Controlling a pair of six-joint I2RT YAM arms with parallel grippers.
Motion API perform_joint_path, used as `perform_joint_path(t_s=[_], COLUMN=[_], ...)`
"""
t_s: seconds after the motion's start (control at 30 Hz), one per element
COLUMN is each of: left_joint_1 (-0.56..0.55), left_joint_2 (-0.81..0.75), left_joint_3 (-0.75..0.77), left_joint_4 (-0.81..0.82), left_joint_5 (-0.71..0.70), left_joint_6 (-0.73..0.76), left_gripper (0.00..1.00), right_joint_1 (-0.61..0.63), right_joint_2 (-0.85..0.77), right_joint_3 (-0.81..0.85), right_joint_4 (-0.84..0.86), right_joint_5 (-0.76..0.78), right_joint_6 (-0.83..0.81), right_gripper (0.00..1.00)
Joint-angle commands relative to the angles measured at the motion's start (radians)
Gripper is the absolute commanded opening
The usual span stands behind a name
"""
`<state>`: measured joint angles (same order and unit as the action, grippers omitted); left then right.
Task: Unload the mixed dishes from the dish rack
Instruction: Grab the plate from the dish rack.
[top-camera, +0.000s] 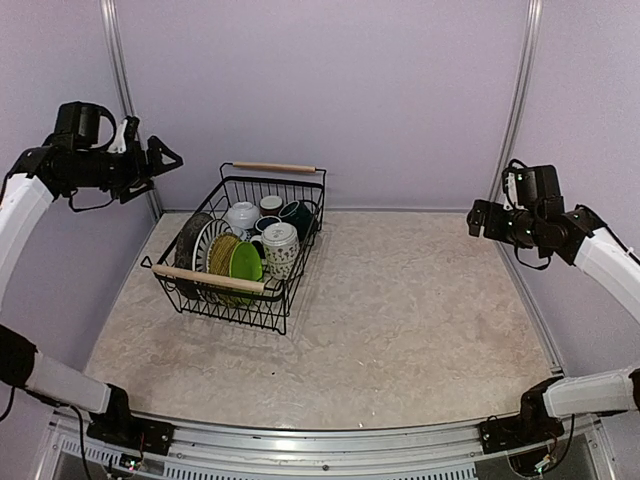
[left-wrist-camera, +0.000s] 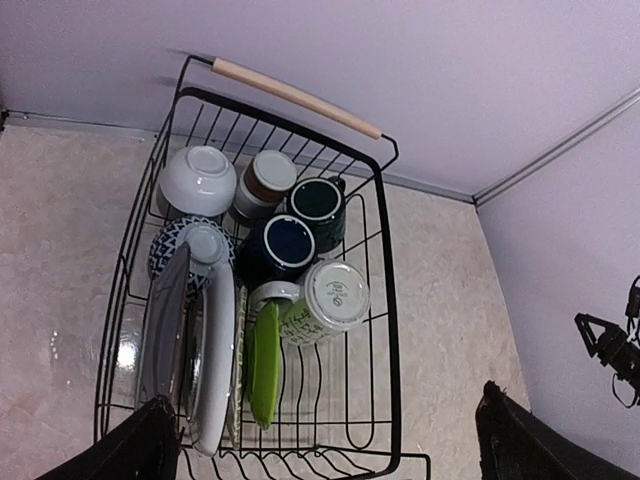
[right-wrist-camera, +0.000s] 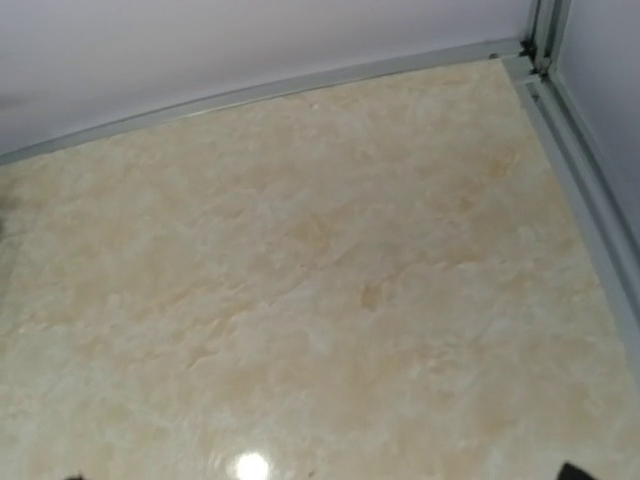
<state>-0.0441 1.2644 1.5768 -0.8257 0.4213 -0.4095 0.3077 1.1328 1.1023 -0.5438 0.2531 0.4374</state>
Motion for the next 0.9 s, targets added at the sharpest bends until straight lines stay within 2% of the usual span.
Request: perform_joint_path(t_s=[0.0,0.13,0.3,0.6,0.87], left_joint_1=[-0.137,-0.22,-0.229,-0.224,-0.206], left_joint_2=[0.115,0.226,0.325,0.439,0.528], left_joint_3=[0.111,0.19,0.229,0.204,0.208], left_joint_4=[-0.196,-0.288,-0.363,-0.382,-0.366], left_joint_5=[-0.165,-0.345,-0.498,-0.576,-0.582], left_joint_6=[0.063,0.082,0.081,0.095,0.146], left_gripper=[0.99,0.95,0.87,0.71,0.43], right_joint_1=[0.009,0.011,0.011,0.023,0.048], right_joint_2=[-0.068,-0.064,-0.029,0.011,-0.006], right_joint_3=[-0.082,-0.087,-0.097,-0.118,-0.138], right_joint_4=[0.067,0.05,-0.001,0.006,0.056], right_joint_5=[-0.133,-0.23,-0.244,-0.293,-0.315], right_joint_6=[-0.021,-0.082,-0.092,-0.095,-0.101], right_gripper=[1.0,1.0,1.0,1.0,1.0])
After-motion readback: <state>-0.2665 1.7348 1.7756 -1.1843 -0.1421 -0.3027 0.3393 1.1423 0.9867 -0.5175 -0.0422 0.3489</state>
